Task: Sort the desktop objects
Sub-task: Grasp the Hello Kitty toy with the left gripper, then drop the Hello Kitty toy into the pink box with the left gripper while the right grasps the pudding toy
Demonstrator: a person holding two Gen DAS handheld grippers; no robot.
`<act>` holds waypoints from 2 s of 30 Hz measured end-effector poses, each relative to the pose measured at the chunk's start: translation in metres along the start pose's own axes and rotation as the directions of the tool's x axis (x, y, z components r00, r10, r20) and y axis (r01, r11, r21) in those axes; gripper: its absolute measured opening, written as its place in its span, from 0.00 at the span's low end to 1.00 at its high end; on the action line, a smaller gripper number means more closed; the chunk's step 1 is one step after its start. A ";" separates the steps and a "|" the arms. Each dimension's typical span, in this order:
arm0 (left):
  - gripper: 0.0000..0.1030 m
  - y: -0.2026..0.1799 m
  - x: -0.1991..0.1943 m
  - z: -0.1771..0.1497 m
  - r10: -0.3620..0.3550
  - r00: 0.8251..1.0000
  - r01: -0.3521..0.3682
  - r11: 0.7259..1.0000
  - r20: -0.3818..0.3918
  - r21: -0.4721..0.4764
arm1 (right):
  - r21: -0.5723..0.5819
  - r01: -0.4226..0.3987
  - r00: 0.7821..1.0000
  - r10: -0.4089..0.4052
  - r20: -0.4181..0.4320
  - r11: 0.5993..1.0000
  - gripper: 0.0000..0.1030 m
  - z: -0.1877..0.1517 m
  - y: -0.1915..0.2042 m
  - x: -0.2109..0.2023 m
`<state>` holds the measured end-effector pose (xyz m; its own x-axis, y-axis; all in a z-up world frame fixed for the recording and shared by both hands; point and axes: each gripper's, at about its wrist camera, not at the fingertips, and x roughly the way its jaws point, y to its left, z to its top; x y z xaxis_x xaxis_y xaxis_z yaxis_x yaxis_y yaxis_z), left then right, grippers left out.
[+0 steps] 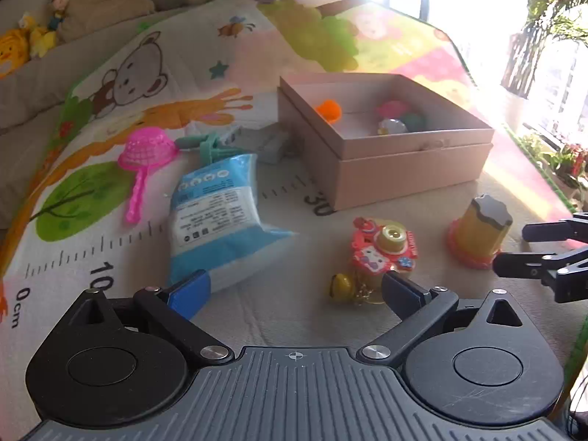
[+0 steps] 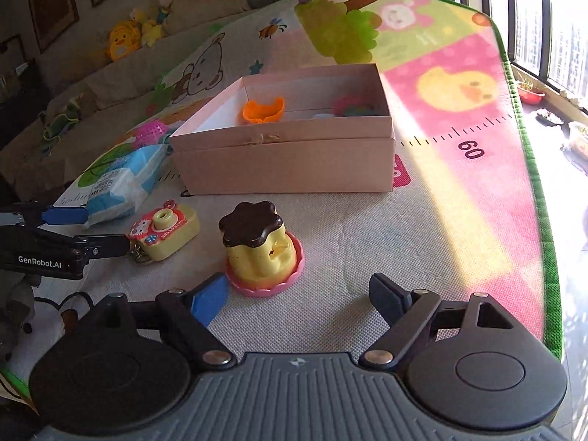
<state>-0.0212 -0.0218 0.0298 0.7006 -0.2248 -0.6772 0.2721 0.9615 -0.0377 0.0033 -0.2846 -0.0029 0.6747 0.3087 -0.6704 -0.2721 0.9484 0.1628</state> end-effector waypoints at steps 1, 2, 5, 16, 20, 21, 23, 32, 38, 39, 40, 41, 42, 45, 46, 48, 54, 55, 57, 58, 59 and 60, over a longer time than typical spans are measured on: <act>0.99 -0.006 -0.002 0.001 -0.031 1.000 0.031 1.000 0.007 0.007 | -0.003 0.003 1.000 -0.003 0.004 1.000 0.84 -0.001 0.001 0.001; 0.99 -0.013 -0.002 0.001 -0.047 0.999 0.047 0.999 0.010 0.020 | -0.010 0.010 1.000 -0.010 0.008 1.000 0.85 -0.001 0.003 0.001; 0.99 -0.038 0.010 0.003 -0.044 0.999 0.044 0.997 -0.001 0.067 | -0.038 0.029 0.999 -0.028 0.015 0.999 0.85 -0.004 0.007 0.002; 0.50 -0.039 0.033 0.004 -0.048 0.999 0.049 0.996 -0.011 0.076 | -0.077 0.051 0.999 -0.050 0.018 0.996 0.85 -0.008 0.015 0.000; 0.51 -0.032 0.010 -0.015 -0.141 0.990 0.141 0.978 -0.013 0.154 | -0.090 0.054 0.998 -0.052 0.018 0.995 0.85 -0.008 0.018 0.001; 0.53 -0.030 0.003 -0.023 -0.139 0.990 0.139 0.973 -0.013 0.183 | -0.092 0.055 0.998 -0.053 0.020 0.994 0.85 -0.009 0.018 0.001; 0.63 -0.025 -0.006 -0.033 -0.090 0.996 0.089 0.975 -0.004 0.205 | -0.096 0.057 0.998 -0.055 0.023 0.994 0.85 -0.010 0.019 0.001; 0.79 -0.007 -0.037 -0.034 -0.047 0.998 0.049 0.997 -0.029 0.062 | -0.134 0.074 0.997 -0.068 0.045 0.988 0.94 -0.016 0.027 0.006; 0.83 -0.028 -0.007 -0.021 -0.022 0.999 0.024 0.998 -0.041 0.051 | -0.130 0.076 0.996 -0.069 0.057 0.989 0.95 -0.018 0.027 0.005; 0.83 -0.029 0.000 -0.016 -0.015 0.999 0.016 0.999 -0.042 0.040 | -0.130 0.077 0.996 -0.070 0.060 0.989 0.95 -0.019 0.027 0.005; 0.83 -0.030 0.005 -0.012 -0.007 0.999 0.008 0.999 -0.041 0.031 | -0.130 0.078 0.996 -0.070 0.062 0.988 0.95 -0.019 0.027 0.004; 0.83 -0.031 0.009 -0.010 -0.002 0.999 0.003 1.000 -0.038 0.030 | -0.131 0.079 0.995 -0.071 0.063 0.988 0.95 -0.020 0.028 0.004; 0.81 -0.032 0.014 -0.006 0.011 0.999 -0.010 0.999 -0.036 0.033 | -0.130 0.079 0.995 -0.071 0.063 0.988 0.95 -0.020 0.028 0.004; 0.66 -0.034 0.020 -0.004 0.060 0.998 -0.059 0.997 -0.029 0.054 | -0.127 0.063 0.996 -0.056 0.064 0.990 0.94 -0.017 0.029 0.001; 0.60 -0.034 0.019 -0.005 0.075 0.997 -0.073 0.995 -0.023 0.064 | -0.133 0.055 0.997 -0.046 0.070 0.990 0.93 -0.015 0.031 -0.001; 0.60 -0.030 0.013 -0.007 0.068 0.997 -0.066 0.996 -0.021 0.065 | -0.150 0.045 0.995 -0.032 0.090 0.988 0.90 -0.010 0.035 -0.005; 0.59 -0.032 -0.024 -0.026 0.030 1.000 -0.031 0.990 0.008 0.135 | -0.193 0.021 0.997 -0.006 0.075 0.981 0.73 0.008 0.048 0.005; 0.59 -0.033 -0.031 -0.028 0.028 0.999 -0.031 0.988 0.023 0.151 | -0.199 0.028 0.998 -0.015 0.067 0.980 0.63 0.010 0.050 0.007; 0.59 -0.037 -0.047 -0.029 0.030 0.998 -0.040 0.983 0.059 0.181 | -0.218 0.045 0.998 -0.035 0.050 0.975 0.39 0.014 0.052 0.009; 0.59 -0.038 -0.053 -0.028 0.029 0.997 -0.043 0.981 0.075 0.191 | -0.223 0.034 0.999 -0.026 0.039 0.974 0.36 0.016 0.051 0.006; 0.59 -0.040 -0.061 -0.026 0.026 0.995 -0.046 0.978 0.097 0.205 | -0.221 0.015 0.999 -0.008 0.032 0.975 0.36 0.019 0.050 0.001; 0.59 -0.043 -0.068 -0.023 0.023 0.993 -0.048 0.975 0.118 0.215 | -0.221 -0.001 0.999 0.009 0.038 0.975 0.35 0.022 0.049 -0.007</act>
<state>-0.0962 -0.0441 0.0605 0.7796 -0.2201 -0.5863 0.3740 0.9146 0.1540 0.0001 -0.2385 0.0254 0.6975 0.3200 -0.6412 -0.4177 0.9086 -0.0010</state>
